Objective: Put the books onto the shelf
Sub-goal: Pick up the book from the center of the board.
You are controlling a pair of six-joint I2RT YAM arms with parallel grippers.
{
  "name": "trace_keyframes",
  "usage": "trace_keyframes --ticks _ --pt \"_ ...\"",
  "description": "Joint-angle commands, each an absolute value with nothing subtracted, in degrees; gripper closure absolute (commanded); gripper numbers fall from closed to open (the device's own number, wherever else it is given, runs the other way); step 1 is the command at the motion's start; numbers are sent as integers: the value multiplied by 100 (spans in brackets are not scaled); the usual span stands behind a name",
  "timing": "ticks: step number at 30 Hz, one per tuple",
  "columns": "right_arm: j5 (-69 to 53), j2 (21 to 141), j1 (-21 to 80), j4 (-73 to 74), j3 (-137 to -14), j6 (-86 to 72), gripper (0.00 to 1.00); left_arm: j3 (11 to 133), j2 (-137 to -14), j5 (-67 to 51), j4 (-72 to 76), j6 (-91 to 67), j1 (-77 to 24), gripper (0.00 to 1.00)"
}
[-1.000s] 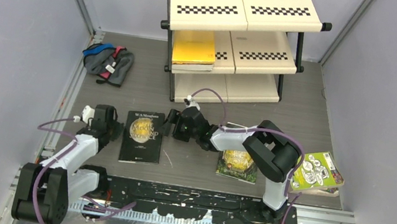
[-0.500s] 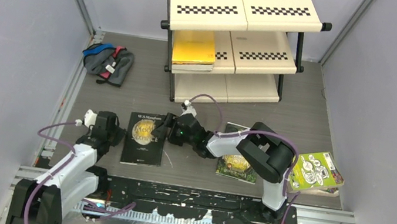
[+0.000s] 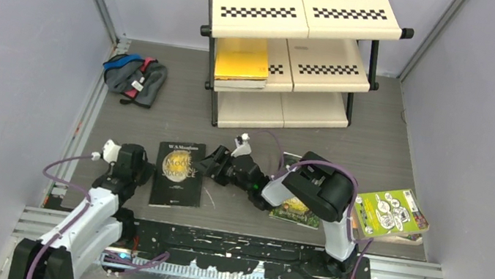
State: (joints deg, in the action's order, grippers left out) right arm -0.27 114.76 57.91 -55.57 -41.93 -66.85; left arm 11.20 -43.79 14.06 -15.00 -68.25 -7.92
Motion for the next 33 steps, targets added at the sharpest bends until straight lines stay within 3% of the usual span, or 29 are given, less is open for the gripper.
trace_keyframes --ticks 1,13,33 --pt "-836 11725 6089 -5395 -4028 -6838 27 1029 -4253 26 -2013 -6706 -1156 87" --pt "-1019 11420 6080 -6441 -3619 -6978 28 1268 -4407 107 -1622 -7047 -2159 87" --pt "-1132 10474 5531 -6649 -3137 -6962 28 2090 -5686 919 -964 -7260 -3956 87"
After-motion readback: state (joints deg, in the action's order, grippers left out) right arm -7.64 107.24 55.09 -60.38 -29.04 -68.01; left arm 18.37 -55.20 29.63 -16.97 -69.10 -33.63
